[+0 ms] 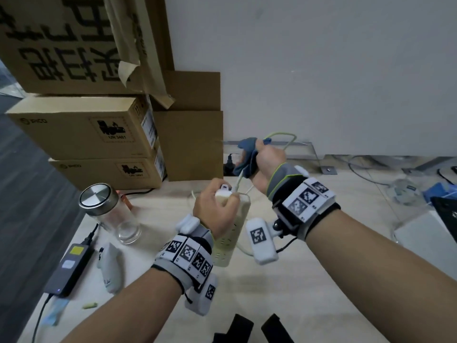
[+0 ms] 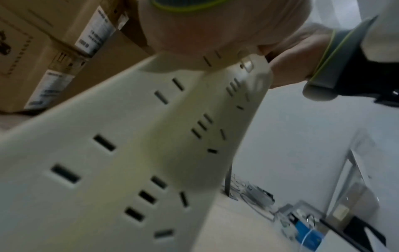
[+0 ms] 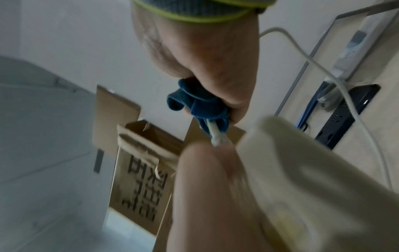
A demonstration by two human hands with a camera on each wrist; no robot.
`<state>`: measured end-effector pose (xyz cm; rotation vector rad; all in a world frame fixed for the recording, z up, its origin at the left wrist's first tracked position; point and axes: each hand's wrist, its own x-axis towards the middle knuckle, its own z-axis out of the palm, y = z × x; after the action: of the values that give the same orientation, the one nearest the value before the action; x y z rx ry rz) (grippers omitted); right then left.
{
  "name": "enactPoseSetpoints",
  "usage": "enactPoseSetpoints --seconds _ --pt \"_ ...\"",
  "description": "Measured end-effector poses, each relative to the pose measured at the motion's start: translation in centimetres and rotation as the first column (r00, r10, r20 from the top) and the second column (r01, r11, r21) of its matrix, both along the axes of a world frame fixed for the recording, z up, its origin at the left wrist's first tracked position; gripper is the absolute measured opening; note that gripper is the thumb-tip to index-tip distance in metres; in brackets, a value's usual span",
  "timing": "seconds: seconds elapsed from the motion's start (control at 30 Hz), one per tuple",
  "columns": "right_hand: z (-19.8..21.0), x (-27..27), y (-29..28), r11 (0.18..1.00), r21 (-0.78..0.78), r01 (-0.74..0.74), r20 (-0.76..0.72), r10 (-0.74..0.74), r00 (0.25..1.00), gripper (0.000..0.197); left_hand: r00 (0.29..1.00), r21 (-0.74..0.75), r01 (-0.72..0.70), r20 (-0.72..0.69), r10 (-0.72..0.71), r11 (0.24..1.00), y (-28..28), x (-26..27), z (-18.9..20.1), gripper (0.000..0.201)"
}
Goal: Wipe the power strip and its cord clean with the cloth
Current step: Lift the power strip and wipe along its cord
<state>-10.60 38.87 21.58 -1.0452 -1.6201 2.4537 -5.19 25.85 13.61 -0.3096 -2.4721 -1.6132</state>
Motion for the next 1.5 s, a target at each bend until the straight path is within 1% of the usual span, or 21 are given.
enactPoseSetpoints --seconds 0.07,0.17,0.23,0.27,0.33,0.4,0.43,0.5,0.57,0.6,0.67,0.77,0.83,0.9,0.97,1.07,1.2,1.27,1.33,1.43,1.5 --pt "0.3 -0.6 1.5 0.995 -0.046 0.089 0.007 -0.089 0.996 0.035 0.999 -0.072 0.039 -0.021 -0.041 0.997 -0.6 0.6 -0.4 0.017" --pt "0.3 -0.6 2.5 0.969 -0.171 0.178 -0.018 -0.184 0.983 0.037 0.996 -0.124 0.078 -0.042 -0.084 0.989 -0.6 1.0 -0.8 0.03" --pt "0.3 -0.4 2.4 0.965 -0.205 0.164 -0.03 -0.173 0.984 0.034 0.994 -0.157 0.094 -0.04 -0.101 0.983 -0.2 0.6 -0.5 0.034" --pt "0.6 0.0 2.0 0.962 -0.236 0.134 -0.041 -0.148 0.988 0.034 0.995 -0.174 0.1 -0.012 -0.104 0.98 0.0 0.3 -0.2 0.031" --pt "0.8 1.1 0.8 0.952 -0.305 0.024 -0.055 -0.043 0.998 0.033 0.996 -0.174 0.083 0.052 -0.075 0.981 0.3 -0.5 0.5 0.019" --pt "0.3 2.1 -0.8 0.971 -0.231 -0.064 -0.109 0.04 0.993 0.026 0.998 -0.155 0.041 0.062 -0.031 0.987 0.5 -1.4 1.2 0.026" --pt "-0.1 2.3 -1.5 0.982 -0.171 -0.084 -0.124 0.063 0.99 0.027 0.998 -0.162 0.025 0.053 -0.017 0.987 0.6 -1.8 1.4 0.029" --pt "-1.0 2.3 -2.3 0.998 -0.018 -0.068 -0.12 0.065 0.991 0.028 0.999 -0.201 0.019 0.032 -0.013 0.979 0.8 -2.1 1.5 0.027" --pt "-0.8 2.1 -2.3 0.995 0.089 -0.034 -0.056 0.04 0.998 0.028 1.0 -0.231 0.002 -0.025 -0.008 0.973 0.9 -1.7 1.2 0.022" --pt "-0.8 1.9 -2.1 0.996 0.087 -0.013 -0.021 0.015 1.0 0.03 0.998 -0.239 -0.018 -0.067 0.002 0.971 0.8 -1.5 1.0 0.021" --pt "-0.7 1.5 -1.5 1.0 0.008 0.027 0.026 -0.027 0.999 0.029 0.995 -0.274 -0.004 -0.097 -0.023 0.962 0.5 -1.2 0.8 0.03" --pt "-0.1 1.2 -0.5 0.992 -0.092 0.091 0.047 -0.087 0.995 0.028 0.993 -0.339 0.064 -0.075 -0.095 0.938 -0.4 -0.7 0.6 0.029" --pt "0.0 0.8 0.7 0.983 -0.093 0.156 0.042 -0.152 0.987 0.031 0.989 -0.369 0.082 -0.084 -0.121 0.926 -1.1 -0.4 -0.1 0.031" --pt "-0.3 0.6 1.5 0.978 -0.085 0.193 0.039 -0.19 0.981 0.03 0.983 -0.385 0.111 -0.095 -0.159 0.916 -1.6 0.0 -1.0 0.04" --pt "-1.0 0.8 1.4 0.975 -0.116 0.191 0.039 -0.187 0.981 0.03 0.984 -0.391 0.124 -0.07 -0.164 0.912 -1.8 0.0 -1.9 0.039" --pt "-2.7 1.5 -0.4 0.974 -0.161 0.159 0.011 -0.159 0.987 0.033 0.992 -0.414 0.118 0.016 -0.123 0.902 -1.6 -0.8 -2.6 0.035" --pt "-4.7 3.0 -3.5 0.997 0.002 0.071 0.021 -0.071 0.997 0.024 0.994 -0.453 0.092 0.087 -0.059 0.887 -0.8 -2.1 -2.2 0.037" --pt "-4.1 3.0 -3.3 0.997 -0.02 0.071 0.07 -0.069 0.995 0.022 0.996 -0.488 0.088 0.051 -0.073 0.869 -0.6 -2.1 -2.0 0.04" --pt "-3.1 2.4 -1.5 0.993 -0.042 0.111 0.101 -0.106 0.989 0.029 0.995 -0.508 0.091 0.007 -0.102 0.857 -0.8 -1.7 -2.1 0.039" --pt "-1.9 1.0 2.1 0.982 -0.054 0.183 0.104 -0.177 0.979 0.04 0.985 -0.527 0.166 0.04 -0.171 0.833 -1.7 -0.6 -2.8 0.038" --pt "-1.6 0.6 3.4 0.975 -0.062 0.215 0.123 -0.207 0.971 0.041 0.987 -0.518 0.162 0.065 -0.15 0.84 -2.1 -0.1 -3.6 0.035"
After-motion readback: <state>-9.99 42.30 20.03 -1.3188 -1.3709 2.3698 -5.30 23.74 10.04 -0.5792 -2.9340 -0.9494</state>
